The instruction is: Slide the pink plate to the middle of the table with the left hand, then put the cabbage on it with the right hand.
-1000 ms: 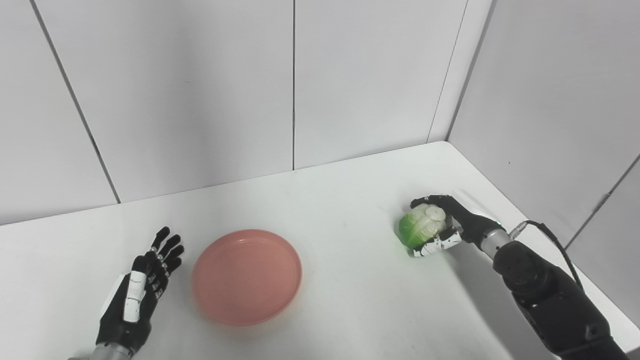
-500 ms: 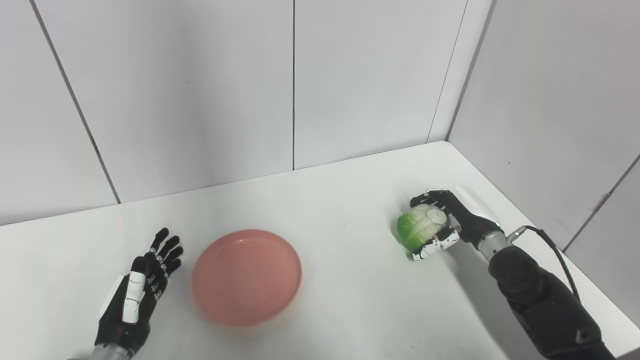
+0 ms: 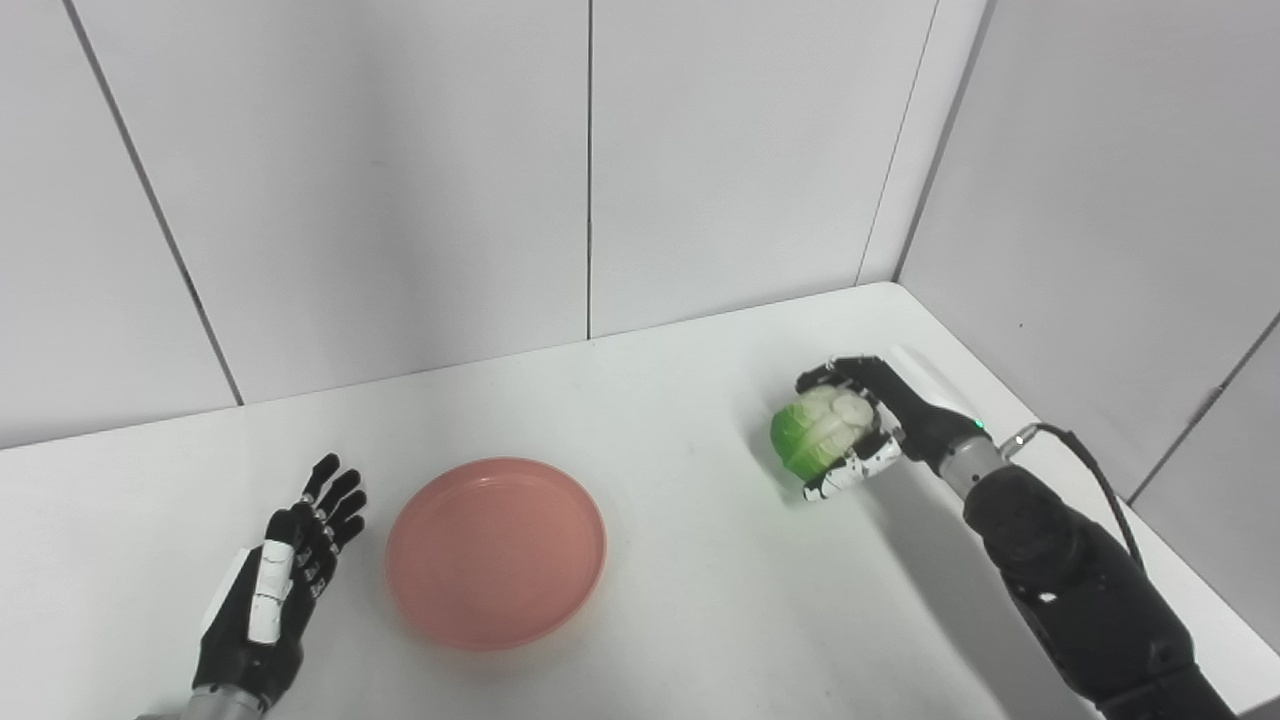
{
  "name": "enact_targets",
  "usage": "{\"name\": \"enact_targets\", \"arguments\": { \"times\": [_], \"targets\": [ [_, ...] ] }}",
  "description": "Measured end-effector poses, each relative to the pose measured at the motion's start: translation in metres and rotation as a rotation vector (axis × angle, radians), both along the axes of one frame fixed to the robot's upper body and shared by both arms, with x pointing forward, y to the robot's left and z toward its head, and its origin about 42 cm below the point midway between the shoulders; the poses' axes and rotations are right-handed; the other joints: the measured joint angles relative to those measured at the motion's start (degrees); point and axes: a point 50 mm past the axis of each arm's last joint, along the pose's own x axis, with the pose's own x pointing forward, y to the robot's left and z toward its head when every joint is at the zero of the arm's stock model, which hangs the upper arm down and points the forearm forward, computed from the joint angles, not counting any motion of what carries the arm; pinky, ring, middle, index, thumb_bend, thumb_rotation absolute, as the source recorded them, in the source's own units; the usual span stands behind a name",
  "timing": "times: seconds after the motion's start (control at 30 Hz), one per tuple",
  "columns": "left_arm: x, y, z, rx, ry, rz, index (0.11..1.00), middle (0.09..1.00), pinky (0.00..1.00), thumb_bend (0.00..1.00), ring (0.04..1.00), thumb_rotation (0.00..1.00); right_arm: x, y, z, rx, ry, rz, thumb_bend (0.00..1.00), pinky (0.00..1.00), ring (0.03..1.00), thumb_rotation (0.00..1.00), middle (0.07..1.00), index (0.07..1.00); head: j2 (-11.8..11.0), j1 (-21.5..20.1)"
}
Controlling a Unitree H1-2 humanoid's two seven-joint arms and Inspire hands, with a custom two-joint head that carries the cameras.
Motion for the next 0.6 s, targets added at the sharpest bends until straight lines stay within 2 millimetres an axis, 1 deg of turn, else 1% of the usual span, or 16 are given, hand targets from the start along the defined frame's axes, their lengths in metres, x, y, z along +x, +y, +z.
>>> {"name": "enact_targets", "arguments": {
  "times": [0.07, 0.13, 0.27, 0.3, 0.33, 0.4, 0.47, 0.5, 0.53, 0.57, 0.6],
  "targets": [
    [0.000, -0.002, 0.000, -0.004, 0.001, 0.004, 0.963, 0.970, 0.99, 0.90, 0.963, 1.00, 0.003, 0.004, 0.011, -0.009, -0.004, 0.015, 0.53, 0.44, 0.471, 0.00, 0.474, 0.496, -0.26, 1.05],
    [0.000, -0.003, 0.000, -0.005, 0.001, 0.007, 0.964, 0.972, 1.00, 0.90, 0.964, 1.00, 0.008, 0.009, 0.020, -0.020, -0.015, 0.042, 0.53, 0.43, 0.463, 0.00, 0.471, 0.498, -0.52, 1.84],
    [0.000, -0.008, 0.000, -0.007, 0.001, 0.015, 0.965, 0.972, 1.00, 0.87, 0.968, 1.00, 0.014, 0.024, 0.032, -0.041, -0.030, 0.101, 0.53, 0.43, 0.458, 0.00, 0.466, 0.502, -0.70, 2.90],
    [0.000, -0.010, 0.000, -0.008, 0.002, 0.018, 0.967, 0.971, 1.00, 0.86, 0.969, 1.00, 0.015, 0.027, 0.034, -0.049, -0.029, 0.114, 0.53, 0.44, 0.458, 0.00, 0.467, 0.500, -0.88, 4.03],
    [0.000, -0.011, 0.001, -0.002, 0.000, 0.020, 0.968, 0.971, 1.00, 0.86, 0.969, 1.00, 0.017, 0.032, 0.036, -0.063, -0.028, 0.129, 0.53, 0.44, 0.459, 0.00, 0.467, 0.499, -1.05, 5.26],
    [-0.001, -0.014, 0.002, 0.007, 0.003, 0.024, 0.968, 0.969, 1.00, 0.86, 0.965, 1.00, 0.021, 0.044, 0.041, -0.081, -0.036, 0.162, 0.53, 0.43, 0.456, 0.00, 0.464, 0.501, -1.05, 5.27],
    [-0.002, -0.018, 0.002, 0.007, 0.008, 0.036, 0.963, 0.963, 0.99, 0.87, 0.959, 1.00, 0.025, 0.055, 0.049, -0.074, -0.053, 0.194, 0.53, 0.43, 0.455, 0.00, 0.462, 0.508, -1.23, 8.42],
    [-0.002, -0.020, 0.002, 0.009, 0.007, 0.039, 0.962, 0.962, 0.98, 0.88, 0.956, 1.00, 0.027, 0.060, 0.052, -0.066, -0.053, 0.210, 0.53, 0.43, 0.458, 0.00, 0.466, 0.505, -1.23, 8.44],
    [-0.002, -0.022, 0.002, 0.009, 0.007, 0.046, 0.962, 0.963, 0.98, 0.89, 0.956, 1.00, 0.029, 0.064, 0.054, -0.062, -0.051, 0.222, 0.53, 0.42, 0.450, 0.00, 0.467, 0.504, -1.14, 9.92],
    [-0.002, -0.024, 0.002, 0.008, 0.006, 0.050, 0.963, 0.966, 0.98, 0.91, 0.959, 1.00, 0.031, 0.069, 0.055, -0.059, -0.050, 0.235, 0.53, 0.40, 0.438, 0.00, 0.464, 0.505, -1.14, 10.45],
    [-0.002, -0.026, 0.002, 0.012, 0.006, 0.055, 0.963, 0.966, 0.98, 0.91, 0.959, 1.00, 0.035, 0.077, 0.057, -0.055, -0.050, 0.254, 0.53, 0.40, 0.437, 0.00, 0.464, 0.505, -1.14, 10.46]
  ]
}}
